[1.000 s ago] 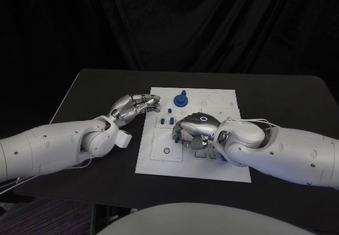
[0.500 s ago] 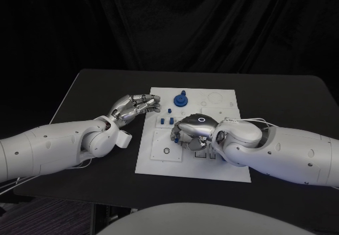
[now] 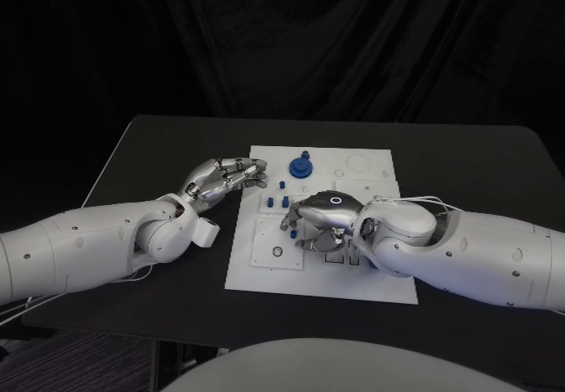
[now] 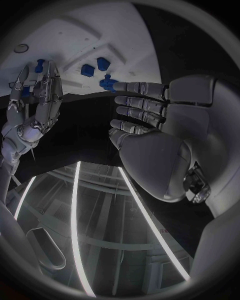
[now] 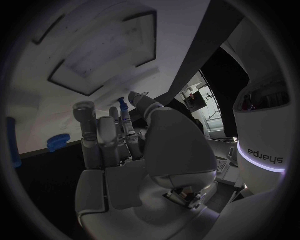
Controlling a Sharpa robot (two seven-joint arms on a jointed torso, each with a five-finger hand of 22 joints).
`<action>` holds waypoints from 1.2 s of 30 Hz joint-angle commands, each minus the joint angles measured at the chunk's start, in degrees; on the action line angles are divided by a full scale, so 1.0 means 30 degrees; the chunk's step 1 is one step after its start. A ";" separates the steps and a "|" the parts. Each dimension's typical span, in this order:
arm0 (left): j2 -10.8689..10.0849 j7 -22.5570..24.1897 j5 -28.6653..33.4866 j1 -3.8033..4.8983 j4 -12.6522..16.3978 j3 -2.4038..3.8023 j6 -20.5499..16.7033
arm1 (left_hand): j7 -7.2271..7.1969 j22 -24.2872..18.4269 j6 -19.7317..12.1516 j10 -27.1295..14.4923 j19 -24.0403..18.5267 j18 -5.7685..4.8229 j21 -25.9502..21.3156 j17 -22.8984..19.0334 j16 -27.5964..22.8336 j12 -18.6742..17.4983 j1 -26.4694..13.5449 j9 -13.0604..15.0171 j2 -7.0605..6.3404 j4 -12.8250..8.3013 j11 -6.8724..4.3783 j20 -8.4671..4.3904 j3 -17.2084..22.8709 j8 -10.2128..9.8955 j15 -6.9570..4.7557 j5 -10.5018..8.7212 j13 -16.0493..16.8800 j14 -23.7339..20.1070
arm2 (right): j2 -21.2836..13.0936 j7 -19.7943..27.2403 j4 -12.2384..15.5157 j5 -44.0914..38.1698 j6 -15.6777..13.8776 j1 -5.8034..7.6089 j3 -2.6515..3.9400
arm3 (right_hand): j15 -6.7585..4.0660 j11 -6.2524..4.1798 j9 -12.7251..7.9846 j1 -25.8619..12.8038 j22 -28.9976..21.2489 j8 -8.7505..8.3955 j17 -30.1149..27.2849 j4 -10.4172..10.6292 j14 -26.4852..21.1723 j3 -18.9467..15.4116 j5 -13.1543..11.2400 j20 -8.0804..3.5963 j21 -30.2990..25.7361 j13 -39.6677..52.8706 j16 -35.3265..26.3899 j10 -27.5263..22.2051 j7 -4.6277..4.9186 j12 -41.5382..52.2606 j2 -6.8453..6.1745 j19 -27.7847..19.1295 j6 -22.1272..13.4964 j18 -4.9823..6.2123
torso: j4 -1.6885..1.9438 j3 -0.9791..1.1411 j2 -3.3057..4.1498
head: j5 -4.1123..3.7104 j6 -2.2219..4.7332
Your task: Assemble the parts on the task board
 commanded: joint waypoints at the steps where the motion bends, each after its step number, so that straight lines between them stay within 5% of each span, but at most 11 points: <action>1: 0.0014 0.1562 0.0054 -0.0044 0.0015 0.0013 0.0214 | 0.0012 -0.0023 -0.0138 -0.0089 0.0098 0.0108 0.0100 -0.0025 -0.0022 0.0073 0.0150 -0.0024 0.0020 -0.0018 -0.0017 0.0070 0.0114 0.0109 0.0086 0.0098 -0.0026 -0.0054 | -0.0220 -0.0224 0.0203 -0.0126 -0.0562 -0.0048 0.0008 | 0.0132 0.0187 -0.0327 0.0231 0.0771 -0.0553 -0.0494 0.0115 -0.0558 -0.0588 -0.0160 0.0162 -0.0802 0.0073 -0.0094 -0.1111 -0.0232 0.0276 0.0015 -0.0514 -0.0611 0.0455 | 0.0008 -0.0004 -0.0002 | 0.0020 0.0003; 3: -0.0020 0.1593 0.0054 -0.0047 0.0049 0.0013 0.0167 | 0.0012 -0.0023 -0.0138 -0.0089 0.0098 0.0108 0.0100 -0.0025 -0.0022 0.0073 0.0150 -0.0024 0.0020 -0.0018 -0.0017 0.0070 0.0114 0.0109 0.0086 0.0098 -0.0026 -0.0054 | -0.0499 -0.0218 0.0445 -0.0126 -0.1010 -0.0018 0.0010 | 0.0272 0.0391 -0.0771 0.0438 0.0482 -0.1189 -0.1846 0.0269 -0.1736 -0.1232 -0.0300 0.0315 -0.2042 -0.0051 -0.0523 -0.2998 -0.0588 0.0167 0.0039 -0.1411 -0.1656 0.0650 | 0.0006 -0.0005 0.0000 | 0.0065 0.0003; 6: -0.0113 0.1672 0.0054 -0.0050 0.0161 0.0013 0.0064 | 0.0019 -0.0043 -0.0136 -0.0094 0.0089 0.0119 0.0088 -0.0038 -0.0039 0.0085 0.0159 -0.0028 0.0000 -0.0036 -0.0012 0.0070 0.0118 0.0116 0.0075 0.0116 -0.0039 -0.0091 | -0.1074 -0.0201 0.0934 -0.0018 -0.1577 0.0253 0.0015 | 0.0287 0.0550 -0.0962 0.0828 0.0479 -0.1284 -0.2170 0.0454 -0.2101 -0.1788 -0.0186 0.0358 -0.2423 -0.0245 -0.0454 -0.4292 -0.0619 0.0286 0.0074 -0.1691 -0.1696 0.0728 | 0.0000 -0.0004 0.0009 | 0.0126 0.0003; 15: -0.0457 0.2714 0.0054 -0.0051 0.0709 0.0015 -0.0275 | -0.0004 -0.0266 0.0134 0.0170 -0.0031 0.0209 0.0032 -0.0117 -0.0025 0.0308 0.0264 -0.0025 -0.0010 -0.0160 -0.0061 0.0024 0.0294 0.0346 -0.0025 0.0806 -0.0181 -0.0115 | -0.3440 -0.0881 0.2453 0.1157 -0.1653 0.2299 0.0010 | 0.0417 0.0587 -0.0999 0.1293 0.0817 -0.1070 -0.1942 0.0705 -0.1796 -0.2089 0.0883 0.0447 -0.1782 -0.0573 -0.0052 -0.4520 -0.0425 0.0875 0.0388 -0.1126 -0.0857 0.0575 | -0.0002 0.0008 -0.0001 | 0.0053 0.0003; 21: -0.0797 0.3341 0.0054 -0.0044 0.1361 0.0018 -0.0716 | -0.0012 -0.0708 0.0213 0.0226 -0.0768 0.0044 -0.0043 -0.0507 -0.0476 0.0236 0.0154 -0.0121 -0.0071 -0.0084 -0.0019 -0.0166 0.0411 0.0464 -0.0028 0.1111 -0.0556 -0.0614 | -0.4955 -0.1534 0.2791 0.2042 -0.1357 0.3313 0.0007 | 0.0625 0.0740 -0.1082 0.0962 0.1129 -0.0801 -0.1554 0.1189 -0.1066 -0.2424 0.1074 0.0658 -0.0855 -0.1438 0.0359 -0.3441 0.0618 0.0876 0.0565 -0.0205 0.0080 0.0423 | 0.0011 0.0005 0.0017 | -0.0223 0.0003; 23: -0.1024 0.3584 0.0054 -0.0035 0.1736 0.0020 -0.0969 | -0.0018 -0.1586 0.0069 -0.0170 -0.2235 -0.0222 -0.0098 -0.1205 -0.1503 -0.0112 0.0000 -0.0369 -0.0073 0.0036 -0.0027 -0.0420 0.0526 0.0433 -0.0017 0.1205 -0.1205 -0.1500 | -0.5436 -0.1564 0.2713 0.2411 -0.1376 0.3518 0.0005 | 0.0369 0.0412 -0.1171 0.0793 0.1411 -0.0713 -0.0984 0.1393 -0.0388 -0.2405 0.1603 0.0488 0.0132 -0.1864 0.0669 -0.1691 0.1319 0.1075 0.0772 0.0604 0.0541 0.0281 | 0.0047 -0.0026 0.0011 | -0.0318 0.0003; 26: -0.1220 0.3845 0.0054 -0.0028 0.2027 0.0021 -0.1150 | -0.0008 -0.2716 -0.0216 -0.0587 -0.3554 -0.0351 -0.0107 -0.2396 -0.3858 -0.0492 -0.0124 -0.0692 -0.0118 0.0169 -0.0175 -0.0599 0.0557 0.0264 -0.0105 0.1204 -0.1861 -0.3076 | -0.5734 -0.1735 0.2608 0.2611 -0.1194 0.3605 0.0003 | 0.0211 0.0249 -0.1250 0.0831 0.1441 -0.0671 -0.1036 0.1391 -0.0259 -0.2323 0.1671 0.0321 0.0245 -0.2343 0.0662 -0.1112 0.1448 0.0737 0.0796 0.0778 0.0885 0.0239 | 0.0046 -0.0087 0.0011 | -0.0303 0.0003; 28: -0.1287 0.4010 0.0054 -0.0025 0.2137 0.0021 -0.1232 | -0.0082 -0.6240 -0.1104 -0.0979 -0.5704 -0.0246 -0.0283 -0.3690 -0.6717 -0.1039 -0.0234 -0.1305 -0.0175 0.0374 -0.0498 -0.0732 0.0542 -0.0386 -0.0351 0.1196 -0.2860 -0.4731 | -0.5884 -0.1926 0.2552 0.2663 -0.1035 0.3620 0.0002 | 0.0121 0.0165 -0.1340 0.0775 0.1441 -0.0693 -0.1138 0.1449 -0.0225 -0.2322 0.1529 0.0223 0.0229 -0.2718 0.0627 -0.0713 0.1625 0.0466 0.0758 0.0832 0.1087 0.0231 | 0.0029 -0.0166 0.0039 | -0.0310 0.0003; 30: -0.1304 0.4137 0.0054 -0.0023 0.2187 0.0021 -0.1259 | -0.0267 -0.8560 -0.2577 -0.1660 -0.6741 -0.0003 -0.0409 -0.4340 -0.8267 -0.2094 -0.0251 -0.2209 -0.0206 0.0461 -0.0762 -0.0675 0.0452 -0.0572 -0.0596 0.1206 -0.4003 -0.5498 | -0.6048 -0.2237 0.2536 0.2553 -0.0922 0.3576 0.0001 | 0.0098 0.0153 -0.1387 0.0731 0.1437 -0.0700 -0.1134 0.1490 -0.0174 -0.2340 0.1412 0.0191 0.0204 -0.2927 0.0632 -0.0541 0.1573 0.0308 0.0728 0.0856 0.1211 0.0229 | 0.0031 -0.0248 0.0055 | -0.0378 0.0003; 33: -0.1306 0.4235 0.0083 -0.0022 0.2196 0.0020 -0.1243 | -0.0561 -1.0567 -0.4187 -0.2742 -0.7664 0.0147 -0.0561 -0.4588 -0.9352 -0.3545 -0.0294 -0.2962 -0.0127 0.0471 -0.0957 -0.0609 0.0292 -0.0694 -0.0647 0.1205 -0.4661 -0.6239 | -0.6231 -0.2725 0.2557 0.2299 -0.0845 0.3402 0.0000 | 0.0030 0.0071 -0.1468 0.0489 0.1465 -0.0715 -0.1033 0.1647 0.0005 -0.2503 0.1075 0.0131 0.0296 -0.3258 0.0688 -0.0009 0.1490 0.0140 0.0591 0.1015 0.1444 0.0204 | 0.0012 -0.0226 0.0070 | -0.0438 0.0003; 36: -0.1311 0.4260 0.0554 -0.0022 0.2179 0.0019 -0.1142 | -0.0344 -1.2044 -0.4418 -0.3490 -0.8341 0.0396 -0.0659 -0.4703 -1.0022 -0.4610 -0.0272 -0.3298 -0.0049 0.0355 -0.1478 -0.0591 0.0093 -0.0661 -0.0928 0.1205 -0.4766 -0.6727 | -0.6271 -0.3108 0.2482 0.2100 -0.0749 0.3149 0.0000 | -0.0034 0.0003 -0.1519 0.0316 0.1501 -0.0728 -0.0901 0.1771 0.0192 -0.2647 0.0842 0.0073 0.0432 -0.3489 0.0747 0.0341 0.1444 0.0002 0.0492 0.1200 0.1609 0.0174 | -0.0003 -0.0235 0.0096 | -0.0509 0.0003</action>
